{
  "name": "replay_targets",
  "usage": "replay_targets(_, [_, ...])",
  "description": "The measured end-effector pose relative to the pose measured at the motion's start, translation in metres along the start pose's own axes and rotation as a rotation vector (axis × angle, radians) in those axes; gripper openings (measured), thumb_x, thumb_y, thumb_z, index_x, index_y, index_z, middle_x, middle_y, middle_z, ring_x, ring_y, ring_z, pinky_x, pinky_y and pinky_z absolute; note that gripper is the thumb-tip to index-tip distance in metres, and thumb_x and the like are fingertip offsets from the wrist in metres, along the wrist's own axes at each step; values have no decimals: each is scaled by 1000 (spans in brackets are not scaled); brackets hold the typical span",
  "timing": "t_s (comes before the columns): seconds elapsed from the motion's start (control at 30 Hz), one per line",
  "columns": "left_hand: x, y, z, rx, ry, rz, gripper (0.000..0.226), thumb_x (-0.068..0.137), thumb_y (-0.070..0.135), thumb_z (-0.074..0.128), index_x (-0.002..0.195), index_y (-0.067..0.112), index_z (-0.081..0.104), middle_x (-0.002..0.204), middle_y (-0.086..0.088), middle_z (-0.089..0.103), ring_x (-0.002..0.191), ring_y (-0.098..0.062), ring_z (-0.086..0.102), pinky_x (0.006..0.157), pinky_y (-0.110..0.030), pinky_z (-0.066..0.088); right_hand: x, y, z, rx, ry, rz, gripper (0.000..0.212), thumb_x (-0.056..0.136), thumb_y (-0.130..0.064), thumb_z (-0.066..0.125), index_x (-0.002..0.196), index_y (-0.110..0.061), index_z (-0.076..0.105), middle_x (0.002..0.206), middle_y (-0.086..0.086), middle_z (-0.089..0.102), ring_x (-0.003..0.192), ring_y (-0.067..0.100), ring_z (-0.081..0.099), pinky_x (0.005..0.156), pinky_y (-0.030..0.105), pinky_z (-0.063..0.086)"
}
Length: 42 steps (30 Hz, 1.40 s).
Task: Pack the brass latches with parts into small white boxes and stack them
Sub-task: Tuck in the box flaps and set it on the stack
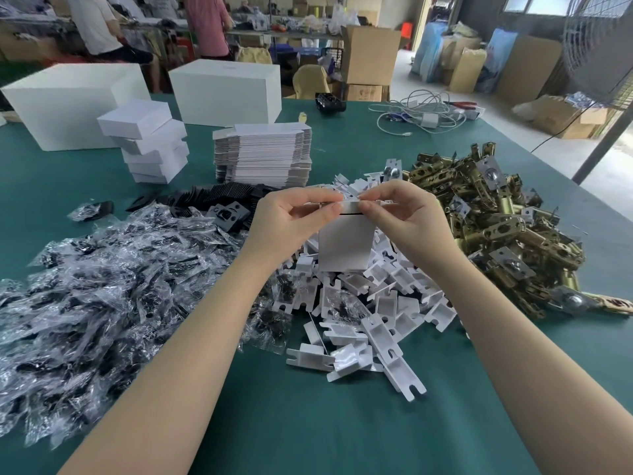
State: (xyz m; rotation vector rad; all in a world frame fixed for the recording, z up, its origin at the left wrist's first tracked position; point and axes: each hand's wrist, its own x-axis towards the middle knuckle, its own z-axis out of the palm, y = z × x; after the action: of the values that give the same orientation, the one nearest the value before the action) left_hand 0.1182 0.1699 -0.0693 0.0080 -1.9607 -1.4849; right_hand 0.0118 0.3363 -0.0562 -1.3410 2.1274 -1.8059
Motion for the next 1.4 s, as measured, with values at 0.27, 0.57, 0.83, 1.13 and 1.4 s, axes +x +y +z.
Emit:
replay_targets(0.27, [4,2,-6,34,-57,-9,19,83,9,77,99,20,76,91,19,75,89,-1,71,77,-12,52,4,0,-8,-4,-87,23,11,89,-11,71,89,-22,69,95,-6,72,82,6,71,74,20,55])
replay_targets(0.57, [11,-1,-13,5,-104,-59,27,86,4,73,110,16,72,100,17,72,94,5,68,79,-10,50,12,5,-11,40,-94,62,8,88,-13,71,96,-13,70,98,-1,71,83,5,68,79,22,55])
replay_targets(0.83, [7,-6,-15,73,-161,-11,19,83,9,78,94,24,76,110,12,69,105,1,67,84,-15,53,-4,12,-5,-202,-53,-117,15,81,-16,79,95,-15,72,112,-2,68,103,9,69,89,28,56])
replay_targets(1.13, [43,34,6,961,-577,3,57,84,33,73,134,26,47,115,7,58,109,-18,58,74,-22,44,-7,13,4,17,-101,168,50,84,-21,77,123,-35,49,107,-2,68,92,5,69,80,24,57])
replay_targets(1.4, [64,52,17,1084,-852,-103,30,88,37,70,112,26,56,98,10,56,87,-13,53,61,-23,37,-35,40,18,-381,-217,280,40,83,-14,72,117,-17,51,98,-3,66,89,17,64,78,42,55])
